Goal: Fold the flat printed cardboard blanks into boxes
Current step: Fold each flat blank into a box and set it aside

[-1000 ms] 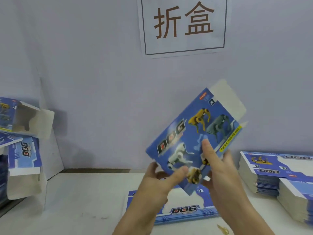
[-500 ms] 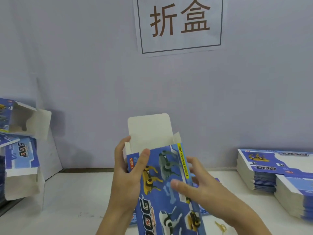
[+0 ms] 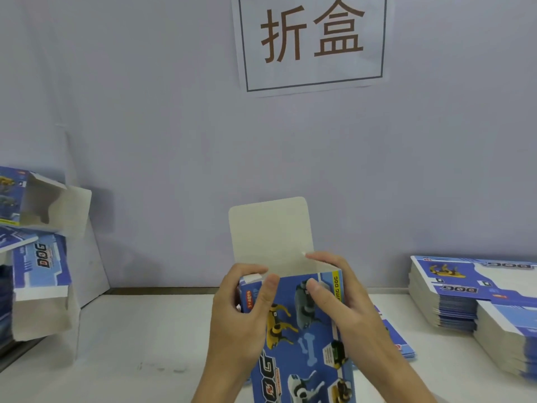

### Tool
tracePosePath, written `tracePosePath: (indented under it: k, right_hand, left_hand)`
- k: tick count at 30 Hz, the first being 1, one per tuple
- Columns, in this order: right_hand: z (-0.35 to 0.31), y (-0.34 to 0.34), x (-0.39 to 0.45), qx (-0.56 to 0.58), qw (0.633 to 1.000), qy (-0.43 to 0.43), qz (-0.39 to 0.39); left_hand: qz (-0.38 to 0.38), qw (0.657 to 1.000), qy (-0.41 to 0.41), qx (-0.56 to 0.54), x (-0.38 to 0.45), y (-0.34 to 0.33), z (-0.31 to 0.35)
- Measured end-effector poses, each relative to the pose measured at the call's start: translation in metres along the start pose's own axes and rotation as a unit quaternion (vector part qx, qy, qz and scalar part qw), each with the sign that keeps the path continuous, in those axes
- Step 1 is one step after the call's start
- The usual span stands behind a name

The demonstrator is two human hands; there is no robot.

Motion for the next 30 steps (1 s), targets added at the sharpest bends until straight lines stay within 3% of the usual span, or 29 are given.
tracePosePath:
  k: [7,11,14,17,20,25,30]
  right_hand:
    - [0.006,0.004,0.005,-0.039,0.993,-0.051,0.098]
    - [0.013,0.005,0.006,-0.049,0.989,-0.085,0.11]
    - [0.018,0.009,0.007,0.005,0.987,-0.11,0.12]
    - [0.021,0.011,0.01,0.018,0.991,-0.1,0.089]
    - [0.016,0.008,0.01,0.027,0.993,-0.094,0.071]
    - [0.013,0.008,0.004,0.077,0.987,-0.053,0.129]
    - [0.017,0.012,-0.003,0.084,0.98,-0.072,0.168]
  left_hand:
    - [-0.036,0.997,0.059,-0.017,0.005,-0.006,-0.009]
    - [-0.016,0.995,0.099,-0.028,0.004,-0.008,-0.011]
    - [-0.005,0.988,0.131,-0.077,0.0,-0.012,-0.009]
    - [-0.014,0.982,0.153,-0.11,0.0,-0.014,-0.01]
    - [-0.008,0.986,0.125,-0.11,0.0,-0.014,-0.01]
    - [0.042,0.977,0.086,-0.191,-0.003,-0.007,-0.018]
    - [0.071,0.982,0.077,-0.156,-0.001,-0.004,-0.02]
Point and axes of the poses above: each hand's wrist, its own x-axis towards the middle knuckle, its own y-axis out of the back of the hand, z = x × y, the point moved 4 cm from there along x, towards the middle knuckle, and after that the axes turned 9 degrees about y, right-handed, at the moved point
